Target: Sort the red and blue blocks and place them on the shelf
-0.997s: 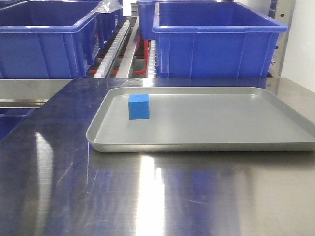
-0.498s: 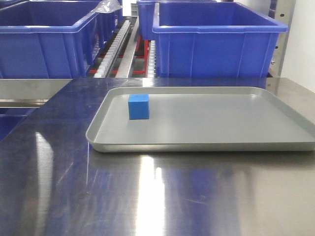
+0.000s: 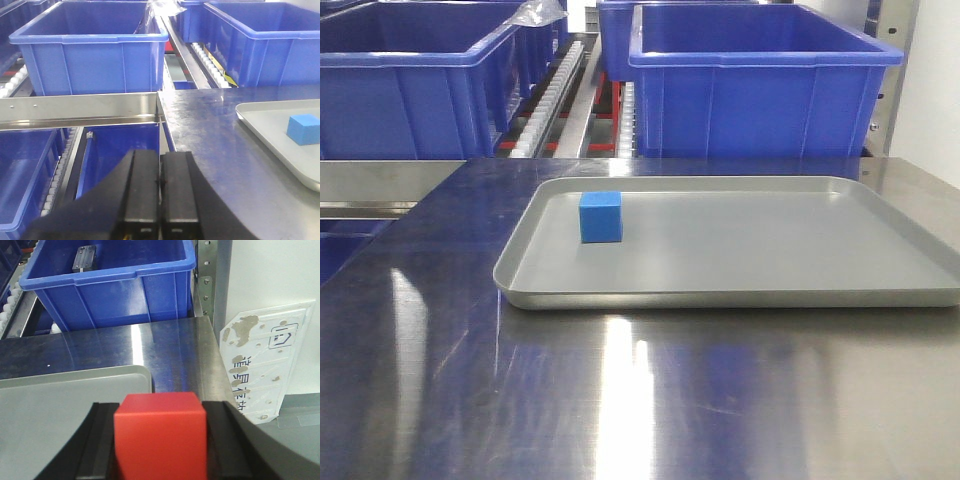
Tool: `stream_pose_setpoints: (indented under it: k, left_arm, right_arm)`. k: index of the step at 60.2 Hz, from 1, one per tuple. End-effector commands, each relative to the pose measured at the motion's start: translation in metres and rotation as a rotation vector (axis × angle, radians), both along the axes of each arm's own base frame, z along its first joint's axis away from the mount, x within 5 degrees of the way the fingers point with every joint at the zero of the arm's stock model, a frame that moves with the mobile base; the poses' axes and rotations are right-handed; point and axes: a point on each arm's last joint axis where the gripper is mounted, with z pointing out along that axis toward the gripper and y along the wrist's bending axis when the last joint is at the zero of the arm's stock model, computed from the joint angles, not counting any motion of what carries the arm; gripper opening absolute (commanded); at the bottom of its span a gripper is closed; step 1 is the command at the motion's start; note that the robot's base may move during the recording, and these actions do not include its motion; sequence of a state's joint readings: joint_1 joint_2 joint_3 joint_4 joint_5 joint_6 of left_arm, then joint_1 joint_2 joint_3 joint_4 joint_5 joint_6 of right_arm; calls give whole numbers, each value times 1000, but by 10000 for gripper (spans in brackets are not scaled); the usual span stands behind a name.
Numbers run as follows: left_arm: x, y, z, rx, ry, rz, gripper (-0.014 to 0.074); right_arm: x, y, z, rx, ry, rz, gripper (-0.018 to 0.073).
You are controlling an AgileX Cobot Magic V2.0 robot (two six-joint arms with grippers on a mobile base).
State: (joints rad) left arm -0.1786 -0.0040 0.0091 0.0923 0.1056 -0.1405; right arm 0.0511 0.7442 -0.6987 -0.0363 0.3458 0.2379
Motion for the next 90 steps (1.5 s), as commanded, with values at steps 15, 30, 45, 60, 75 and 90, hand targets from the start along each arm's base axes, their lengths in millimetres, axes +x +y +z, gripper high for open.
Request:
stream_pose_setpoints:
  k: [15,30,45,60,75,90]
  left_arm:
    - [5,1,97,13,62,21,140]
    - [60,-8,143,45,354,34,140]
    - [91,-15,149,21,309,19,140]
    - [95,-16,143,35,369,22,140]
    - [101,-17,140,34,378,21,140]
    - [112,-22,130,-25,459,10,140]
  right_arm:
    - [-1,-1,20,-11,-130,-2,62]
    - [-1,-1,20,-11,-129,-2,62]
    - [-1,-1,19,-11,-128,-2,62]
    - [-1,-1,19,-11,-128,-2,62]
    - [-1,-1,19,-11,-126,-2,62]
    - [-1,-1,19,-11,-124,-2,62]
